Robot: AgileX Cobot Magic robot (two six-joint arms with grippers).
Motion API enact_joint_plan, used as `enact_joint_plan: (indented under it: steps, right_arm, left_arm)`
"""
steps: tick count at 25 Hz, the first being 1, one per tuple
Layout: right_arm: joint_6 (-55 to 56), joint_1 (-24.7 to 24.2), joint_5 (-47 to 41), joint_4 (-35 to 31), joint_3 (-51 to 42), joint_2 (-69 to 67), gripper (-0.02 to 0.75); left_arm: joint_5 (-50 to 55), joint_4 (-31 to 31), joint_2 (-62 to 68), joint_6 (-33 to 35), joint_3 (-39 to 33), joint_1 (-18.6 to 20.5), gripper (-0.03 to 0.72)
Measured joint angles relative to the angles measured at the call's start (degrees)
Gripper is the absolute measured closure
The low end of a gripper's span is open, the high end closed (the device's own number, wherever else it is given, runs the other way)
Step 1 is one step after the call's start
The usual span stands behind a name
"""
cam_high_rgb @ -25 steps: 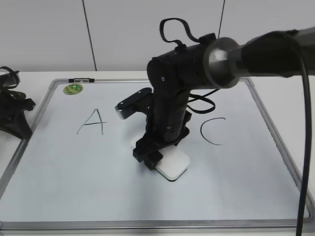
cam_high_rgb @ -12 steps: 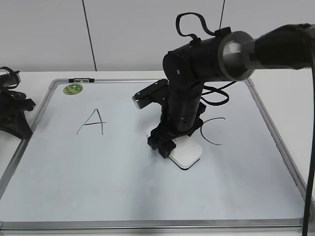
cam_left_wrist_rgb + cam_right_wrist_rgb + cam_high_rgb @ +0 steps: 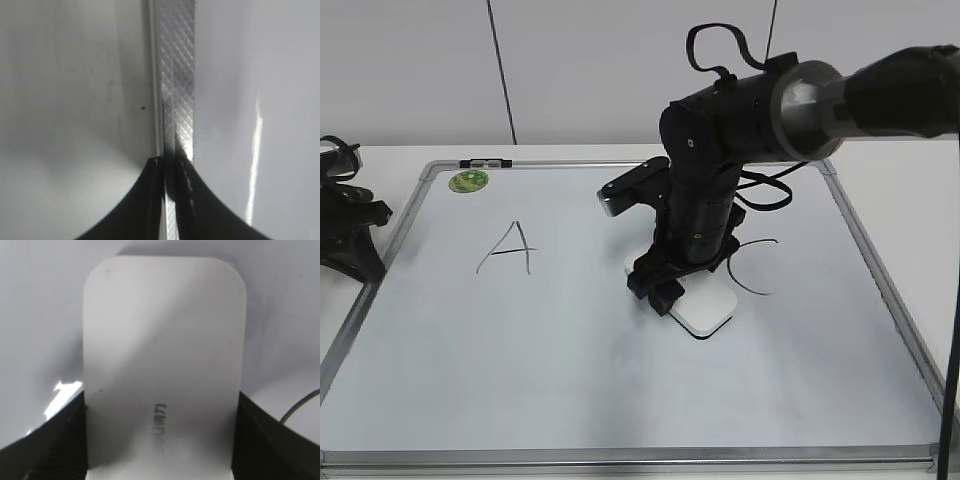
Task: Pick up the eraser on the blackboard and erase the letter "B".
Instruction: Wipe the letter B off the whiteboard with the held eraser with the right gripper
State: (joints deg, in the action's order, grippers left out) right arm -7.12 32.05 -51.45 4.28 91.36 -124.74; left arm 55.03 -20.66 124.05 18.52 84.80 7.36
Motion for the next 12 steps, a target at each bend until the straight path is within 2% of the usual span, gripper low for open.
enact_joint_plan:
  steps: [5,12]
  right_arm:
    - [-2.01,0.22,0.10,-2.15,0.00,0.00,0.208]
    - [-3.67,4.13,-0.24,-2.87,0.00,0.00,0.208]
  left_arm:
    - [0.00,0.00,0.00,0.00,0.00,0.00,0.656]
    - [0.00,0.08,0.00,0.00,0.00,0.00,0.656]
